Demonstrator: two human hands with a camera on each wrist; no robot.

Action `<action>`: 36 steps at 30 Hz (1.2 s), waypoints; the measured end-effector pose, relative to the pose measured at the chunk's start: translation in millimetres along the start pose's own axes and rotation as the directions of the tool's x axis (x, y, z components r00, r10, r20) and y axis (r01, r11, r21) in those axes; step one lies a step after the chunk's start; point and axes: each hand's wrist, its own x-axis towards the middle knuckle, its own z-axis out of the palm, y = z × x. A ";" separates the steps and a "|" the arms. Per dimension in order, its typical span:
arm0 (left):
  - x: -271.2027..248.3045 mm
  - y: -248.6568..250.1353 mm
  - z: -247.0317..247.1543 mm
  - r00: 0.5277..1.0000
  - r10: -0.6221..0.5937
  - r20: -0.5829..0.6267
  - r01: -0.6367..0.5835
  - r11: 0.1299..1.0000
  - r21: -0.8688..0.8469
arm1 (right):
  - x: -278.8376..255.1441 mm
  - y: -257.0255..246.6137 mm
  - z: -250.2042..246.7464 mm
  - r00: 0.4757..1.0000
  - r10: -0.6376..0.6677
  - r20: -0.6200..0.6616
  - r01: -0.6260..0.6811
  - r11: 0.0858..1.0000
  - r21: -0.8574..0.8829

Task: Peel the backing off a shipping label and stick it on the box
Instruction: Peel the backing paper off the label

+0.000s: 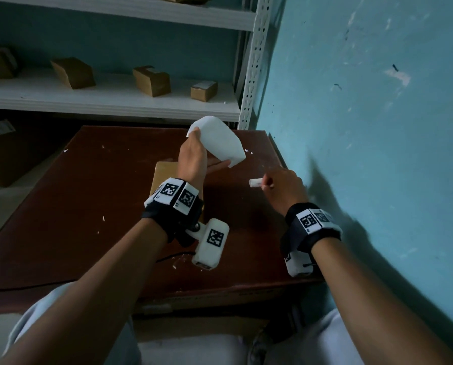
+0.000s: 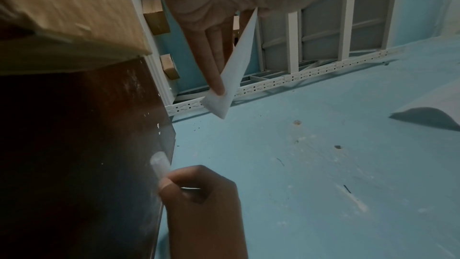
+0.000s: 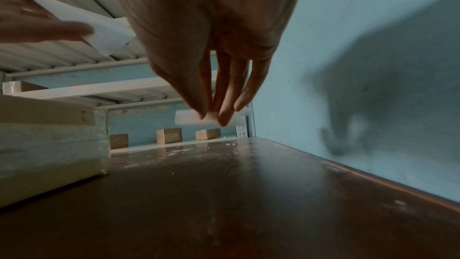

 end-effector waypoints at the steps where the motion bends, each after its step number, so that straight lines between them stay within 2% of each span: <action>1: 0.1 -1.0 1.8 1.000 -0.002 0.003 0.002 1.000 -0.001 | -0.6 1.5 1.5 0.999 0.006 0.038 -0.006 1.000 -0.004; 7: 0.2 -2.0 7.2 1.000 0.000 0.009 0.000 1.000 0.013 | -6.9 10.3 6.4 0.963 0.040 0.268 -0.051 0.998 0.035; 16: 0.4 -3.8 7.9 0.999 0.024 0.026 -0.025 0.999 0.048 | -3.9 11.1 3.1 0.960 0.052 0.274 -0.064 0.997 0.037; 18: 2.1 -3.9 7.1 0.999 0.030 0.028 -0.031 0.998 0.049 | -3.6 10.0 0.6 0.977 0.050 0.207 -0.058 0.998 0.036; 20: 3.5 -3.3 6.6 0.999 0.030 0.025 -0.031 0.999 0.043 | -2.7 4.4 -3.7 0.999 0.030 0.010 -0.031 0.997 0.074; 21: 4.1 -2.2 6.3 0.999 0.027 0.023 -0.028 0.999 0.042 | -1.7 -0.8 -7.0 0.992 0.012 -0.127 0.004 0.992 0.125; 23: 4.0 0.2 5.7 1.000 0.025 0.017 -0.025 0.999 0.048 | 0.9 -15.4 -15.8 0.923 -0.033 -0.384 0.129 0.965 0.228; 25: 5.0 2.0 4.4 0.999 0.031 0.009 -0.031 0.997 0.066 | 1.8 -34.3 -26.6 0.842 -0.054 -0.536 0.247 0.923 0.295; 27: 6.1 2.5 2.6 0.999 0.041 0.001 -0.041 0.994 0.098 | -1.3 -53.2 -32.6 0.810 -0.086 -0.580 0.322 0.892 0.317; 30: 9.2 4.1 -0.5 0.998 0.055 -0.023 -0.050 0.983 0.178 | -5.9 -77.1 -30.0 0.806 -0.209 -0.554 0.391 0.890 0.234; 36: 12.6 7.3 -14.5 0.997 0.007 -0.082 0.003 0.992 0.124 | 2.6 -109.8 -10.0 0.775 -0.356 -0.521 0.446 0.893 0.054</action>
